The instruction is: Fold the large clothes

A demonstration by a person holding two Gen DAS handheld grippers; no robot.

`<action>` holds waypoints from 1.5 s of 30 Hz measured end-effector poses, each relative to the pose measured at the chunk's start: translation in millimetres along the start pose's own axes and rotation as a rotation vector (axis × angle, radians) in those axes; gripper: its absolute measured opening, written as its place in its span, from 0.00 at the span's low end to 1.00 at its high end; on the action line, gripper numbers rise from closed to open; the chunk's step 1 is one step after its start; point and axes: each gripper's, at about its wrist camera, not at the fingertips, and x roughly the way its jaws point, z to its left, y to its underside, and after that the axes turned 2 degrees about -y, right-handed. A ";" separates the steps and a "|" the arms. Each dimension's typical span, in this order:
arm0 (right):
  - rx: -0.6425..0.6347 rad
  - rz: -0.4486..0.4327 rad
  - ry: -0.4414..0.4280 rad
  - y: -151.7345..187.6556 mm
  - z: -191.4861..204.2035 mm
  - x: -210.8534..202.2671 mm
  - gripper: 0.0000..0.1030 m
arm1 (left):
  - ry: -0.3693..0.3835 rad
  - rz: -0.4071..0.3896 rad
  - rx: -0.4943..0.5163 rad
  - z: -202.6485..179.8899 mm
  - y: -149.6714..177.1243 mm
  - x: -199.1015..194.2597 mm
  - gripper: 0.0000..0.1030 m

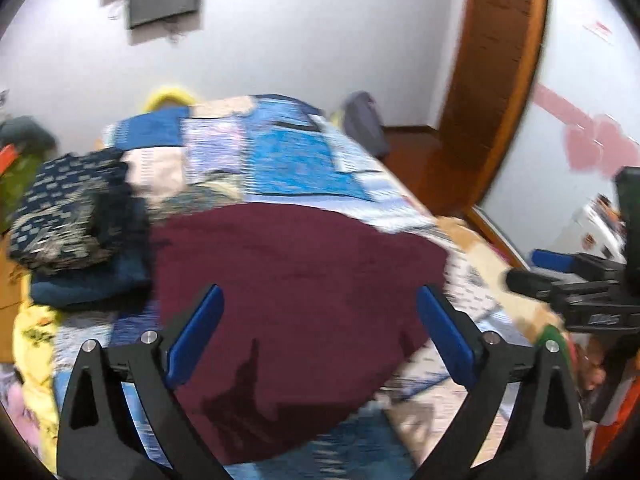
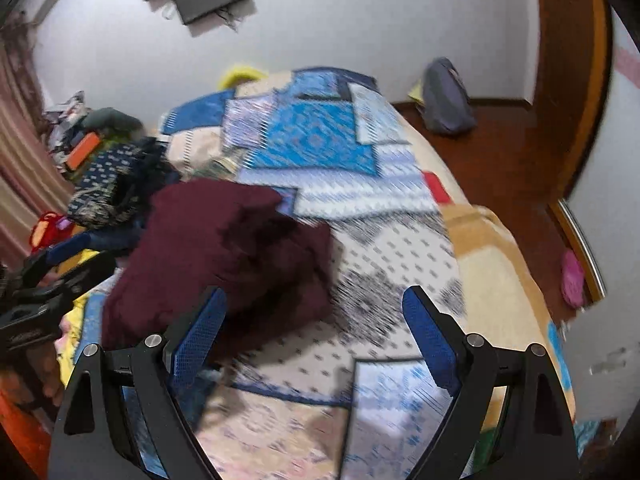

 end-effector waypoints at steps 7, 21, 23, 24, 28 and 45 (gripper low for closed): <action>-0.099 -0.010 -0.094 -22.1 53.1 20.8 0.85 | -0.138 0.104 -0.132 81.4 21.5 22.8 0.95; -0.041 0.237 -0.022 10.4 3.8 102.5 0.85 | -0.058 0.262 -0.115 87.6 88.1 68.8 0.99; 0.020 0.253 -0.082 21.0 -15.0 104.3 0.86 | -0.055 0.279 -0.103 87.0 94.7 71.4 0.99; 0.038 0.259 -0.097 26.0 -21.2 104.6 0.86 | -0.054 0.283 -0.097 86.7 97.2 71.6 0.99; 0.029 0.250 -0.091 35.3 -21.4 98.4 0.86 | -0.055 0.297 -0.091 87.3 101.7 62.7 0.99; -0.099 0.159 -0.014 -7.9 4.3 69.7 0.86 | -0.192 0.153 -0.189 143.9 57.1 20.7 0.99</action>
